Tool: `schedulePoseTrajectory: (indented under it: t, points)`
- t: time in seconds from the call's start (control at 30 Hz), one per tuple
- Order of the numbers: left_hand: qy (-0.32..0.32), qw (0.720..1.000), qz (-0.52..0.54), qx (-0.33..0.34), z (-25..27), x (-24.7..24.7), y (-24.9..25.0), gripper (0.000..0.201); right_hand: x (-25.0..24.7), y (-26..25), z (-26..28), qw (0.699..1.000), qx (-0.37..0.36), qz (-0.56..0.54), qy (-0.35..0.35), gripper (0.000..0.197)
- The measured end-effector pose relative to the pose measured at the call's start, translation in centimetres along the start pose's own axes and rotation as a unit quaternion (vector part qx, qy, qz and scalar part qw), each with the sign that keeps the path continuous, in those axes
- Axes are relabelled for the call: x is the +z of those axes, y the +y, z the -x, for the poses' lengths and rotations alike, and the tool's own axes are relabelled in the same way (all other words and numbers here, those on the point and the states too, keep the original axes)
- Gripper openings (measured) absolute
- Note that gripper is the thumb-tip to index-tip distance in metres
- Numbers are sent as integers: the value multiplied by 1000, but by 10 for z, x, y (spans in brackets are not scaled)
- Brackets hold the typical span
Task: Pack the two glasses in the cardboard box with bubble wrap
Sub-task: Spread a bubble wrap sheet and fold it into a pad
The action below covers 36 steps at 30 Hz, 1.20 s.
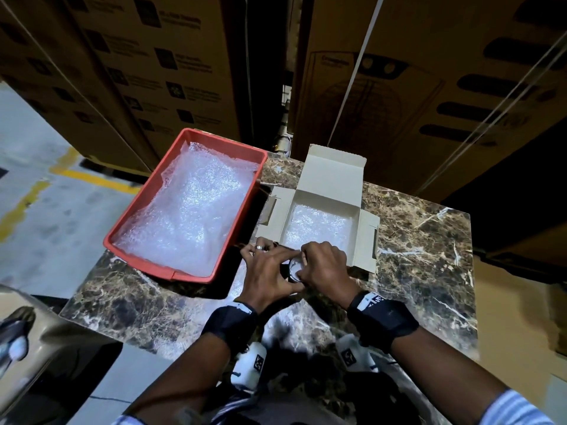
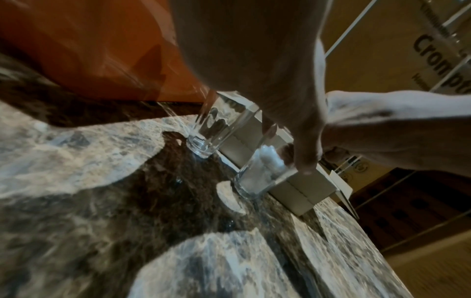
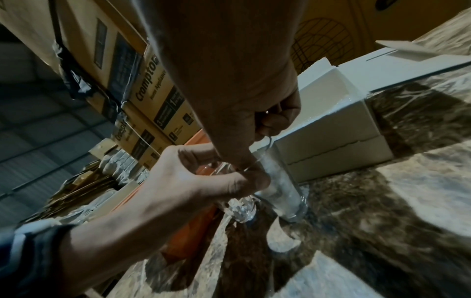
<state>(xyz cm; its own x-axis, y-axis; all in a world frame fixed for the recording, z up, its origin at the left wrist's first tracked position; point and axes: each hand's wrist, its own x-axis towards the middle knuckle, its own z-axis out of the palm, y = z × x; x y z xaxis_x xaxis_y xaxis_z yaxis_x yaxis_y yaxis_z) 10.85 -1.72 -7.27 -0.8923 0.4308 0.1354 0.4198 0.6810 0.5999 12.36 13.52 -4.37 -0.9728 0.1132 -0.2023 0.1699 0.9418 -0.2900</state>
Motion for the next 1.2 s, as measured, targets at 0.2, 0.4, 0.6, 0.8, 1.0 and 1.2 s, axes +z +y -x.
schedulePoseTrajectory:
  t: [0.2, 0.4, 0.6, 0.8, 1.0, 1.2]
  points:
    - [-7, 1000, -6, -5, 1, 1, 0, 58, 6, -8, -3, 1000, 5, 29, 10, 37]
    - [-27, 999, -3, -19, 2, 3, 0, 65, -2, 9, -5, 999, 20, -23, -39, 61]
    - [-17, 1000, -1, -23, 3, 5, -2, 70, -10, 11, -14, 996, 29, -46, -66, 74]
    - [-20, 999, -22, -24, 1, 7, -4, 64, 4, 4, -1, 998, 35, -49, 6, 70]
    - [-15, 1000, -10, -17, 4, 7, -3, 69, -3, 10, -2, 997, 46, -59, -20, 61]
    - [2, 1000, -6, -23, 7, 8, -1, 73, -5, 23, -7, 988, 69, -127, -63, 52]
